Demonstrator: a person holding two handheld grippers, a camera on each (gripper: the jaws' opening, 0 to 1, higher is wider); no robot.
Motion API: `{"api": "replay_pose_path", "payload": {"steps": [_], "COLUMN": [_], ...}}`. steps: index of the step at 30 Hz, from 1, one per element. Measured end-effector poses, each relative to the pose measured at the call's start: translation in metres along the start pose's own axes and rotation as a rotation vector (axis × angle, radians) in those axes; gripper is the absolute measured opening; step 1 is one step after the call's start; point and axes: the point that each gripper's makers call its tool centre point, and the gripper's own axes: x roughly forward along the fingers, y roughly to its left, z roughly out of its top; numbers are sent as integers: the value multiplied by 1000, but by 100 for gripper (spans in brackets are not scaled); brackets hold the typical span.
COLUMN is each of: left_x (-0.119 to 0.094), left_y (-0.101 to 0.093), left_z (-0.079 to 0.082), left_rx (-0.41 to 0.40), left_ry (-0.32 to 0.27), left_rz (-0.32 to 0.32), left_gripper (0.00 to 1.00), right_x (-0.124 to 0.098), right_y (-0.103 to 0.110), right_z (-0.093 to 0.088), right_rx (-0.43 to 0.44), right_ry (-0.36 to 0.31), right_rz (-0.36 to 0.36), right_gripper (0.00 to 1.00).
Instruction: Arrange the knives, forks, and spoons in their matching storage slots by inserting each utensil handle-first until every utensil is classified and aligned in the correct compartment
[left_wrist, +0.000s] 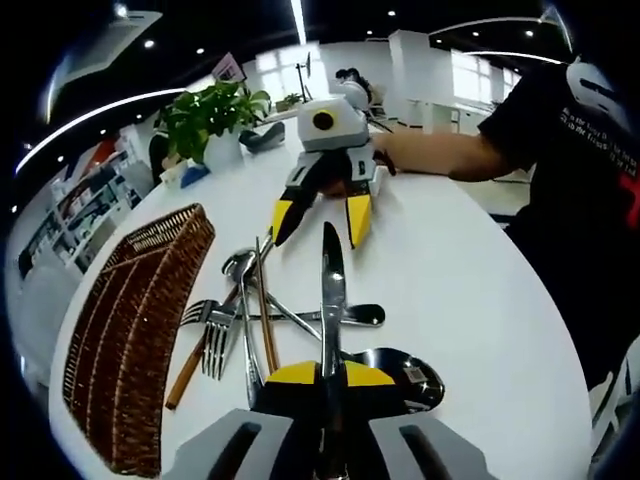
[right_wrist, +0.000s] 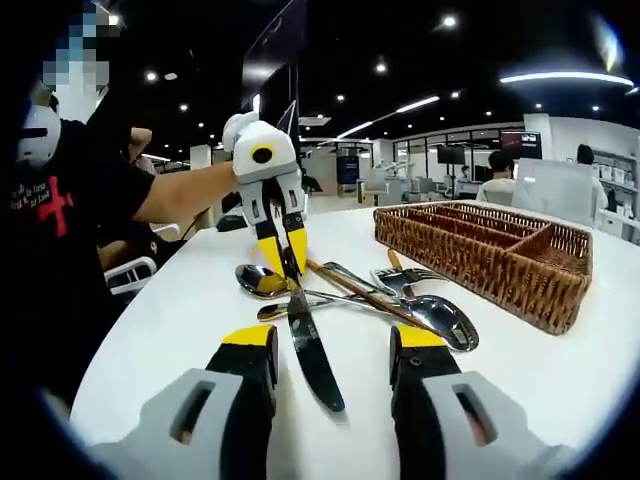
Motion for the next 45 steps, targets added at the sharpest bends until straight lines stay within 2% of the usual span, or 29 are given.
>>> {"api": "replay_pose_path", "payload": {"steps": [3, 6, 7, 12, 15, 20, 21, 22, 23, 26, 30, 34, 38, 42, 45], "left_x": [0, 1, 3, 10, 13, 14, 14, 13, 14, 15, 14, 16, 15, 15, 13], "left_y": [-3, -3, -4, -1, -1, -1, 0, 0, -1, -5, -1, -1, 0, -1, 0], "left_z": [7, 11, 12, 4, 2, 0, 1, 3, 7, 6, 5, -1, 0, 1, 2], "left_rx": [23, 38, 46, 63, 70, 76, 80, 76, 76, 78, 74, 66, 53, 52, 42], "left_ry": [-11, -17, -13, 11, 24, 26, 21, 13, 7, 10, 8, 20, 1, 9, 1], "left_rz": [11, 13, 9, 11, 15, 11, 15, 16, 14, 12, 32, 33, 31, 26, 28], "left_gripper": [4, 5, 5, 5, 6, 6, 4, 2, 2, 3, 3, 5, 4, 3, 3], "right_x": [2, 4, 4, 4, 5, 3, 3, -1, 4, 6, 8, 9, 10, 9, 6], "right_y": [5, 9, 12, 22, 31, 30, 29, 8, 25, 23, 23, 24, 23, 23, 24], "right_z": [-7, -16, -16, -19, -21, -17, -19, -22, -24, -24, -11, -9, -8, -6, -1], "right_rx": [-15, -48, -49, -52, -84, -94, -100, -169, -125, -130, -124, -150, -153, -160, -187], "right_ry": [36, 87, 85, 107, 114, 91, 98, 111, 112, 101, 46, 44, 40, 33, 10], "right_rz": [16, 26, 42, 98, 142, 140, 135, 25, 111, 101, 100, 103, 105, 109, 115], "right_gripper": [40, 28, 23, 15, 11, 8, 0, 0, 0, 0, 0, 0, 0, 0, 0]}}
